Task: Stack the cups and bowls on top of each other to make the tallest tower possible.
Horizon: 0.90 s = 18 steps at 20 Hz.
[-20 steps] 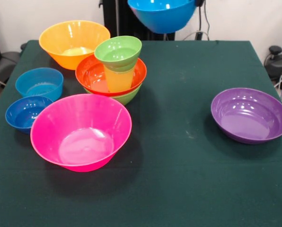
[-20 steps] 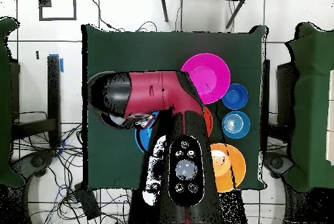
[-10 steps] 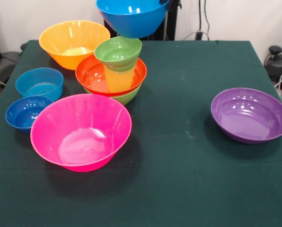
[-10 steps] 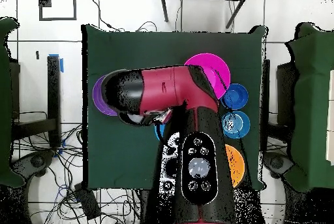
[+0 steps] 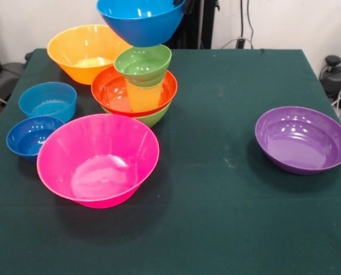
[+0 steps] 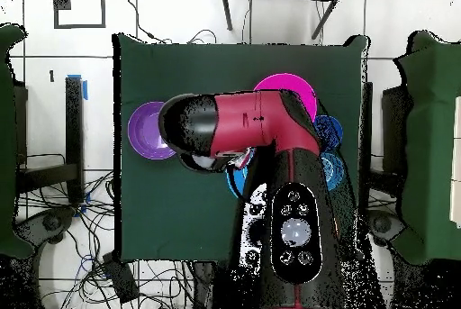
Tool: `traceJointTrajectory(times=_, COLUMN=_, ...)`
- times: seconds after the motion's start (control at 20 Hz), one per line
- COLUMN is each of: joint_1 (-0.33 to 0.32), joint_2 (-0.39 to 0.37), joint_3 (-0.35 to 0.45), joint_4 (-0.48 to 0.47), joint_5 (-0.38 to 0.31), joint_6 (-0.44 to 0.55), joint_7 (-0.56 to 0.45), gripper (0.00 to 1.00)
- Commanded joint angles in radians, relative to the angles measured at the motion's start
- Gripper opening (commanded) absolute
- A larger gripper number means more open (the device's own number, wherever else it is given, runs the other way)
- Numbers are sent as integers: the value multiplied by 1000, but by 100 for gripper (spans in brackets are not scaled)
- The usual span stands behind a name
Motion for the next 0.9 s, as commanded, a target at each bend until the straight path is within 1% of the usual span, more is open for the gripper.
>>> traceJointTrajectory(times=0.05, joint_1=-13, joint_2=8, joint_3=84, joint_4=7, joint_5=-95, joint_6=-8, joint_7=-248, gripper=0)
traceJointTrajectory(times=0.4, joint_1=-23, joint_2=18, joint_3=87, joint_4=33, joint_5=-93, joint_6=-71, joint_7=-236, gripper=0)
traceJointTrajectory(times=0.7, joint_1=-16, joint_2=30, joint_3=90, joint_4=23, joint_5=-94, joint_6=-89, joint_7=-216, gripper=0)
traceJointTrajectory(times=0.9, joint_1=-11, joint_2=36, joint_3=86, joint_4=17, joint_5=-107, joint_6=-114, joint_7=-201, gripper=0)
